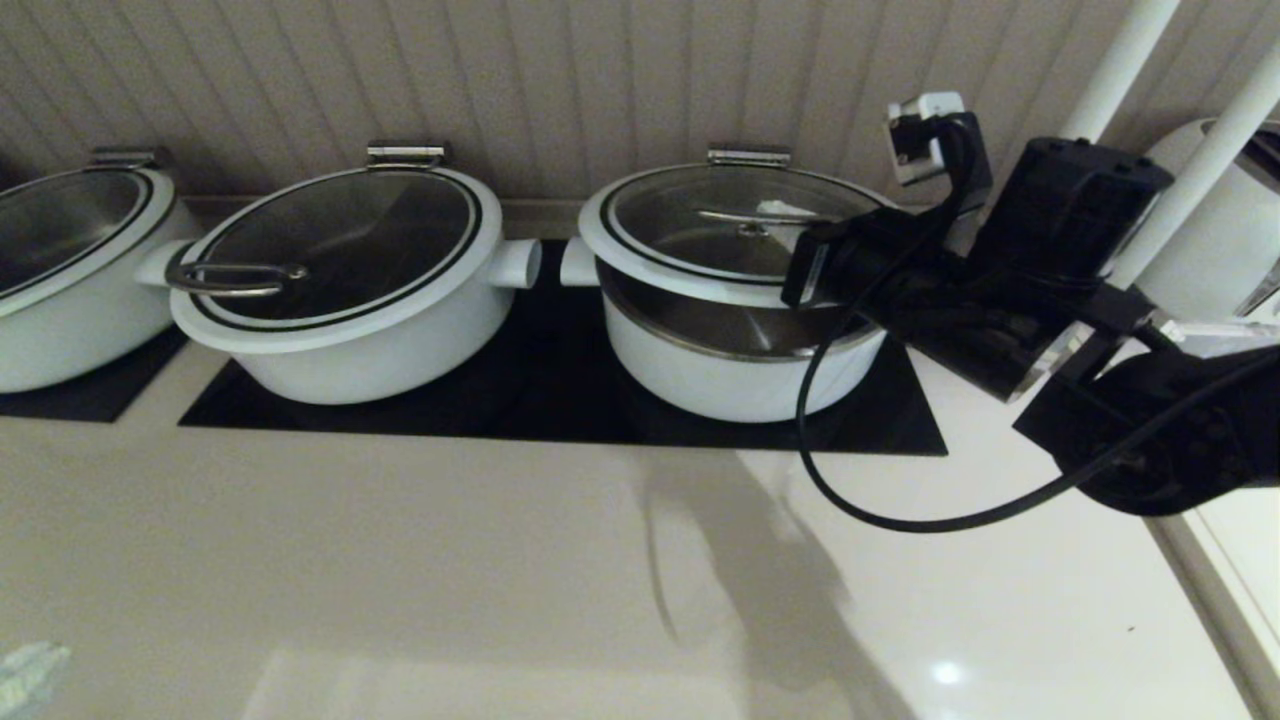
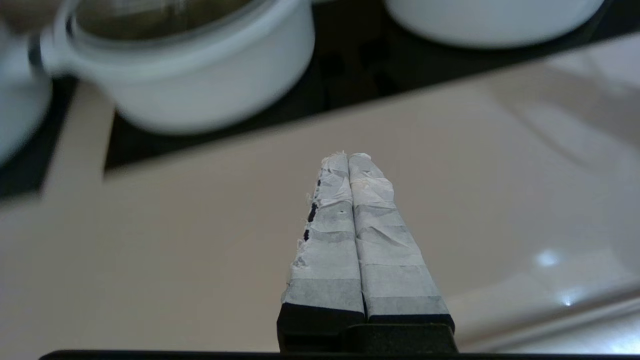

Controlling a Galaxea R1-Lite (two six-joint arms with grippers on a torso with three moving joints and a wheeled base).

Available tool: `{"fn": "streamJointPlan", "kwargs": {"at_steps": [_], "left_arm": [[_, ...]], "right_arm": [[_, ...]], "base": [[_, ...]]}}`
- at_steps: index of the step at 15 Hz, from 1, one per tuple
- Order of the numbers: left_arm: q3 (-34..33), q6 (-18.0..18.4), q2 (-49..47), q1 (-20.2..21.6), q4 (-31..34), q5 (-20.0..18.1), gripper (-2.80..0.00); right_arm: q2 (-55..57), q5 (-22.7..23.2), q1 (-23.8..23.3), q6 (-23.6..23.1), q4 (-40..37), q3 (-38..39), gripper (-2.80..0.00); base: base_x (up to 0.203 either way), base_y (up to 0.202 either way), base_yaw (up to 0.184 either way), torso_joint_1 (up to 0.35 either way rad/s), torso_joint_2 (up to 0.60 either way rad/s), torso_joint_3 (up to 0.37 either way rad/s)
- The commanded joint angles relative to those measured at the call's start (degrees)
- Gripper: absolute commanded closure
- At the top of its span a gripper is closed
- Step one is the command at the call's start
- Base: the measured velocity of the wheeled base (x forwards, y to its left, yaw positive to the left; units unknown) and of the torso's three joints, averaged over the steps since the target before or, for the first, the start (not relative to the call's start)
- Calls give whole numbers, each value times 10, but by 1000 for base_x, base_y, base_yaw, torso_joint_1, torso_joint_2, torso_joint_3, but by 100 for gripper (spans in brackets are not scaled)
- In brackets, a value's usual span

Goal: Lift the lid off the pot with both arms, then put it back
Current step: Hold the pot lid with the left arm

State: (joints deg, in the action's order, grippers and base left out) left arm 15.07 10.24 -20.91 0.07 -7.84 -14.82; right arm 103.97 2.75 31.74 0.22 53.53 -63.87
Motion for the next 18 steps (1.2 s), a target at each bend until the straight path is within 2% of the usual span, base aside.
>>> {"fn": "streamJointPlan", "kwargs": {"at_steps": [1, 5, 8, 12, 14, 16, 18], "left_arm": [[26, 7, -99, 0, -27, -9, 0], [71, 42, -179, -12, -64, -39, 0], [83, 51, -217, -45, -95, -39, 0], [123, 55, -281, -74, -104, -39, 0], [141, 59, -319, -102, -115, -37, 0], [154, 66, -376, -132, -160, -31, 0], [175, 70, -443, -172, -206, -8, 0]], "right_arm": [[-1, -4, 0, 0, 3, 0, 0], [4, -6, 0, 0, 4, -2, 0], [4, -6, 0, 0, 4, -3, 0], [7, -6, 0, 0, 3, -18, 0], [8, -6, 0, 0, 3, -19, 0], [8, -6, 0, 0, 3, -19, 0], [8, -6, 0, 0, 3, -19, 0]], "base": [[0, 0, 0, 0, 0, 0], [0, 0, 0, 0, 0, 0], [0, 0, 0, 0, 0, 0], [0, 0, 0, 0, 0, 0], [0, 0, 0, 0, 0, 0], [0, 0, 0, 0, 0, 0], [0, 0, 0, 0, 0, 0]]}}
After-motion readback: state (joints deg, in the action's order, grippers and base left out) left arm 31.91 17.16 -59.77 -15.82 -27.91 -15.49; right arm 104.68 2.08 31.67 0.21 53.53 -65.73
